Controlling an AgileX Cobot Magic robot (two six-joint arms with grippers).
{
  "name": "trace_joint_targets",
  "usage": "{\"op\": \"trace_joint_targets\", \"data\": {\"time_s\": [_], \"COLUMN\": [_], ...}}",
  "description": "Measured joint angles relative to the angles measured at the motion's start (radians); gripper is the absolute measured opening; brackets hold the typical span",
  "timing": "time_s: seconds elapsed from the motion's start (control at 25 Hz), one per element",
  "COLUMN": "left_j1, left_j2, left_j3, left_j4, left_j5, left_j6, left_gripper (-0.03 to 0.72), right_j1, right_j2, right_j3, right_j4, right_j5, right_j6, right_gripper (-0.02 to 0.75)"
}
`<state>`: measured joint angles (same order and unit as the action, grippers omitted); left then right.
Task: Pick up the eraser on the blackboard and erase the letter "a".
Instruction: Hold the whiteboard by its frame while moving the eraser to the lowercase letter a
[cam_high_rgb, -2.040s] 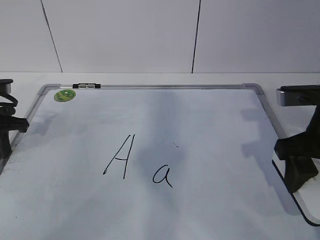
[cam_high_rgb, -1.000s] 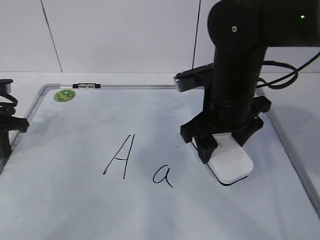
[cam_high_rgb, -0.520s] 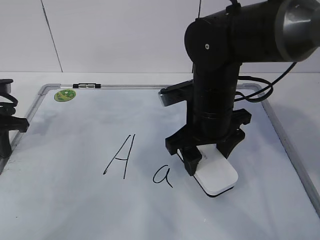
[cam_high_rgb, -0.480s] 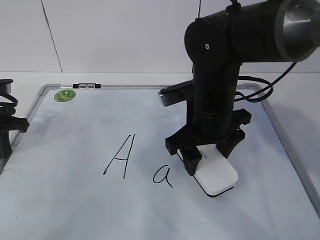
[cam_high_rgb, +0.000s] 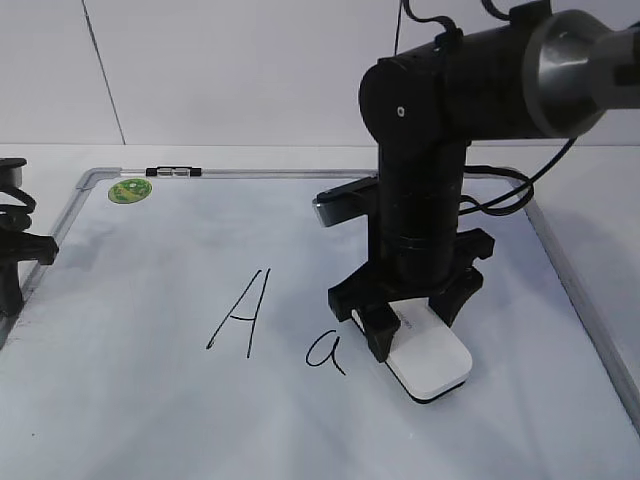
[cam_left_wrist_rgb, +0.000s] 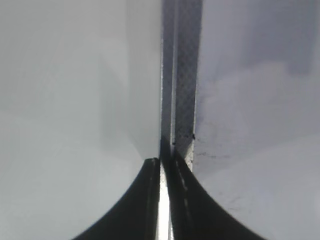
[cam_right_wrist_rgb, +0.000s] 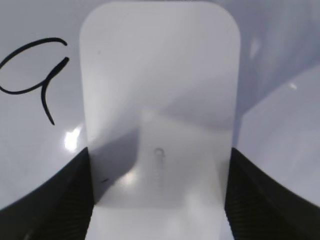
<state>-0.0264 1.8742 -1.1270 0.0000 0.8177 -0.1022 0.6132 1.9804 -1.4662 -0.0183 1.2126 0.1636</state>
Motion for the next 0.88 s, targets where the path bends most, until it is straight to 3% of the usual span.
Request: {"op": "trace_joint_targets", "data": {"time_s": [0.88], "left_j1": [0.000], "left_j2": [0.000], "left_j3": [0.000], "left_j4": [0.000], "left_j5": [0.000], "left_j6": [0.000], "left_gripper": [0.029], "right_j1": [0.000], "right_j2": [0.035], "right_j3": [-0.001], "right_j4": [0.062], "right_j5": [-0.054], "right_j6": [-0.070], "right_gripper": [0.561]}}
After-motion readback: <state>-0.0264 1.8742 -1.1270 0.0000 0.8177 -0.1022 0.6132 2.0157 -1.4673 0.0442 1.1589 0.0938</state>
